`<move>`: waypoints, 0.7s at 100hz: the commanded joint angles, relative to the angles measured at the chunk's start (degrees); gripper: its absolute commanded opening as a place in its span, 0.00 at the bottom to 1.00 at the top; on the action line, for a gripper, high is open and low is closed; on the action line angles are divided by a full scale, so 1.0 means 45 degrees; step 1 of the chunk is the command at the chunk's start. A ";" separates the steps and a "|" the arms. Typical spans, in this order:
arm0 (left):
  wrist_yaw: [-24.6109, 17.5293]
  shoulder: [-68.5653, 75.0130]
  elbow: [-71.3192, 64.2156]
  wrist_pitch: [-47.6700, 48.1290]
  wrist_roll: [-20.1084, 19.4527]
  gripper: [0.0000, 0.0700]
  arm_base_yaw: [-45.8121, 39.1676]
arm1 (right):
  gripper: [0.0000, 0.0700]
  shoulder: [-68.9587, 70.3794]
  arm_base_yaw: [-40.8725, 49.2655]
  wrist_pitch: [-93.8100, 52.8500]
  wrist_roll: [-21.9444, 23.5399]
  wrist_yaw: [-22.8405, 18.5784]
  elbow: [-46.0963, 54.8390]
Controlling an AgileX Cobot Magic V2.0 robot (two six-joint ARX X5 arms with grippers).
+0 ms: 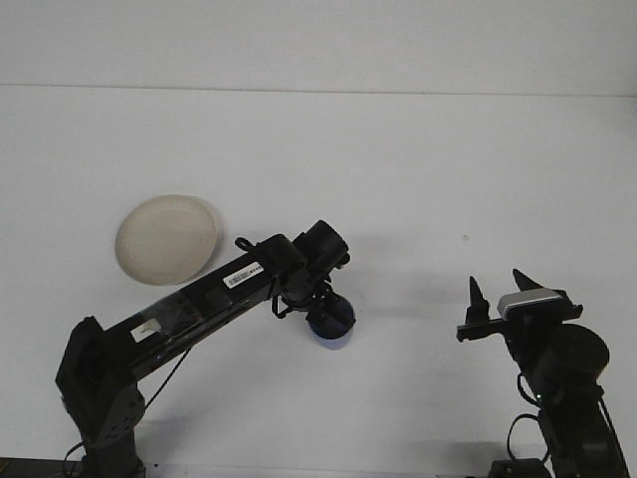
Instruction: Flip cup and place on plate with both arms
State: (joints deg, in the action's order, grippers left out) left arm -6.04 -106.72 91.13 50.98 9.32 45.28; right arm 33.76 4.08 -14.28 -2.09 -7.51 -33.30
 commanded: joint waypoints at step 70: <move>0.2696 0.0831 0.4857 0.4027 -0.1753 0.01 -0.2152 | 0.69 0.0005 0.0029 0.0121 0.0185 0.0005 -0.0117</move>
State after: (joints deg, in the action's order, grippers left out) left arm 3.62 -103.68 109.80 67.40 2.55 37.71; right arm 33.76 4.08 -14.28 -2.09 -7.51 -33.30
